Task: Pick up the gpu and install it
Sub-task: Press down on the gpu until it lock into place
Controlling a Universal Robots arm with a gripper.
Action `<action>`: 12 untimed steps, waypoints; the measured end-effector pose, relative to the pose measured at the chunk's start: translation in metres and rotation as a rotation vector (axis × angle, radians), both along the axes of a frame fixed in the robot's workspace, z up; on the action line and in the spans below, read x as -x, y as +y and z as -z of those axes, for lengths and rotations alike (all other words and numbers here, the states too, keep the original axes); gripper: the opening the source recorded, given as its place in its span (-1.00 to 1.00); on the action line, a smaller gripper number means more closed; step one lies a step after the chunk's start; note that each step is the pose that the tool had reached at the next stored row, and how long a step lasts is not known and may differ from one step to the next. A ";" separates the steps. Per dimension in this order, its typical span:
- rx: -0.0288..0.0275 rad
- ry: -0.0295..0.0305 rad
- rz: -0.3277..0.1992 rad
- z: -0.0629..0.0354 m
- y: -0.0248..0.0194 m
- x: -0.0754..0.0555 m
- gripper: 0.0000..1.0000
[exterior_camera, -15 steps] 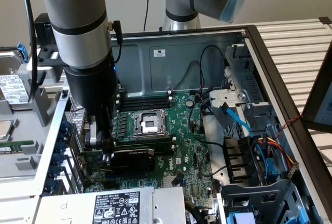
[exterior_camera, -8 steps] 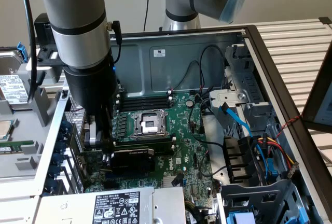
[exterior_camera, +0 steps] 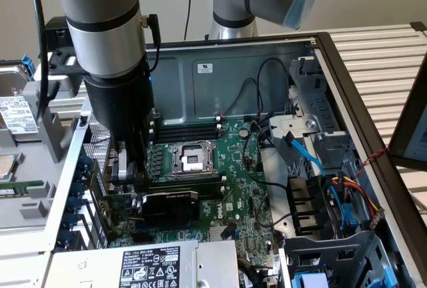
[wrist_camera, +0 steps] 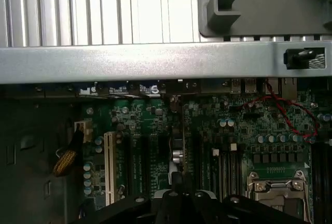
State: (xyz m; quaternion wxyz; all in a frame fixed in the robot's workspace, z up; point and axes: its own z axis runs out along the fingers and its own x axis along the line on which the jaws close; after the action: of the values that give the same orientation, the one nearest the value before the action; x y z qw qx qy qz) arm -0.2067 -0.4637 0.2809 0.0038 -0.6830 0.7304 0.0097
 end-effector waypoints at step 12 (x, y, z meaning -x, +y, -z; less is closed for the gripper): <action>-0.0001 0.0038 0.000 0.0016 -0.0017 -0.026 -0.79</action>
State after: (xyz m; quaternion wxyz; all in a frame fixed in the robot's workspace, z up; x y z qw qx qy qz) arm -0.1809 -0.4654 0.2793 0.0024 -0.6829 0.7304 0.0110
